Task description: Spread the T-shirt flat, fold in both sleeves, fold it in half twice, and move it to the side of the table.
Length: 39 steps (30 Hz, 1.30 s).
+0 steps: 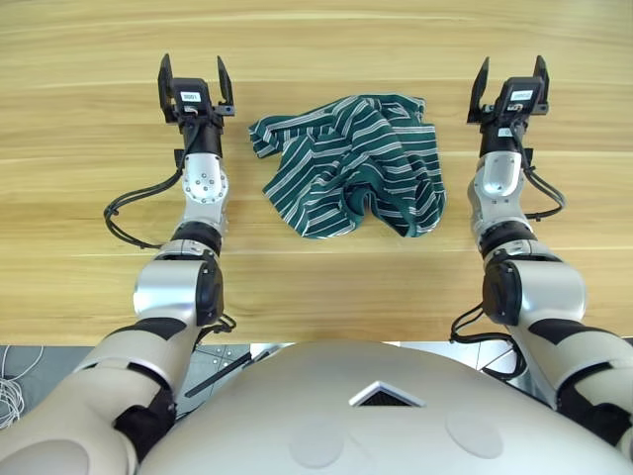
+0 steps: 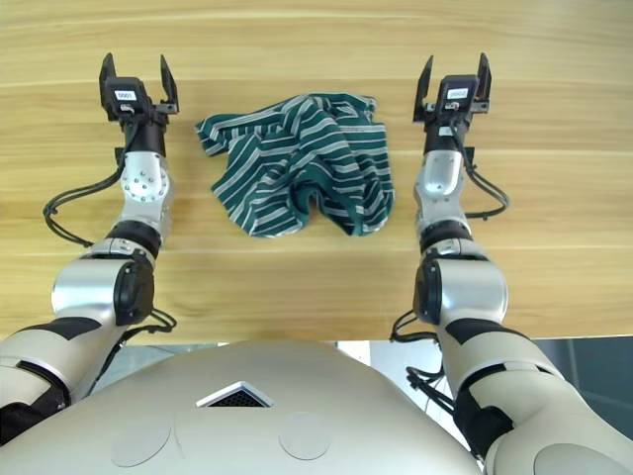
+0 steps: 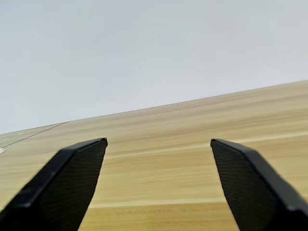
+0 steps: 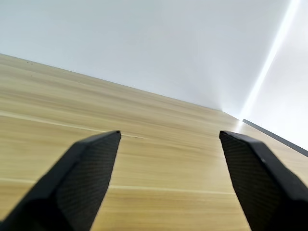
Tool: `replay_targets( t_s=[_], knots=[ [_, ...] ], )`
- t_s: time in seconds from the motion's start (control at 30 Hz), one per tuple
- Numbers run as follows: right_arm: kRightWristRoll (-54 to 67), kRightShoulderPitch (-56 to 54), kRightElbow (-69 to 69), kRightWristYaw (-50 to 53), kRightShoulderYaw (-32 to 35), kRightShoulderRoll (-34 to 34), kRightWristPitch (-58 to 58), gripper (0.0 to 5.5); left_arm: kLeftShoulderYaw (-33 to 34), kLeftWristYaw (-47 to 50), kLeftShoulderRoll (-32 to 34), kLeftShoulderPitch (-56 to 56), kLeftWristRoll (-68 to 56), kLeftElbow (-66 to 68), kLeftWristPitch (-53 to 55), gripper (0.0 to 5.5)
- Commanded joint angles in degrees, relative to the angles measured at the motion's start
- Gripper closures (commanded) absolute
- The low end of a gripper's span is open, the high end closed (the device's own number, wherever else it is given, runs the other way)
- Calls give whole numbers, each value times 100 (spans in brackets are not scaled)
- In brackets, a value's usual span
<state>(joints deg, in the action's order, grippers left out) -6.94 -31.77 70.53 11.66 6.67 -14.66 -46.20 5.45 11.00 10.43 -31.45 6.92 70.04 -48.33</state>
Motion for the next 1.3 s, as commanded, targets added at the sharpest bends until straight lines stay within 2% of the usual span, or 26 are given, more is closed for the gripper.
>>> replay_targets(
  t_s=[0.03, 0.23, 1.03, 1.23, 1.3],
  knots=[
    [-15, -40, 44, -22, -15, -28, 110, 170, 67, -192, -61, -86, -142, 35, 113, 148],
    [198, -60, 37, -247, 130, 42, 170, 170, 127, -293, -73, -89, -259, 35, 136, 148],
    [159, -49, 14, -108, 103, -2, 116, 170, 164, -381, -90, -159, -240, 68, 224, 148],
    [113, -56, 41, -85, 70, -20, 145, 170, 181, -405, -94, -165, -265, 75, 230, 148],
    [-176, 24, -25, 151, -126, -87, 54, 170, 269, -579, -121, -88, -427, -33, 13, 148]
  ],
)
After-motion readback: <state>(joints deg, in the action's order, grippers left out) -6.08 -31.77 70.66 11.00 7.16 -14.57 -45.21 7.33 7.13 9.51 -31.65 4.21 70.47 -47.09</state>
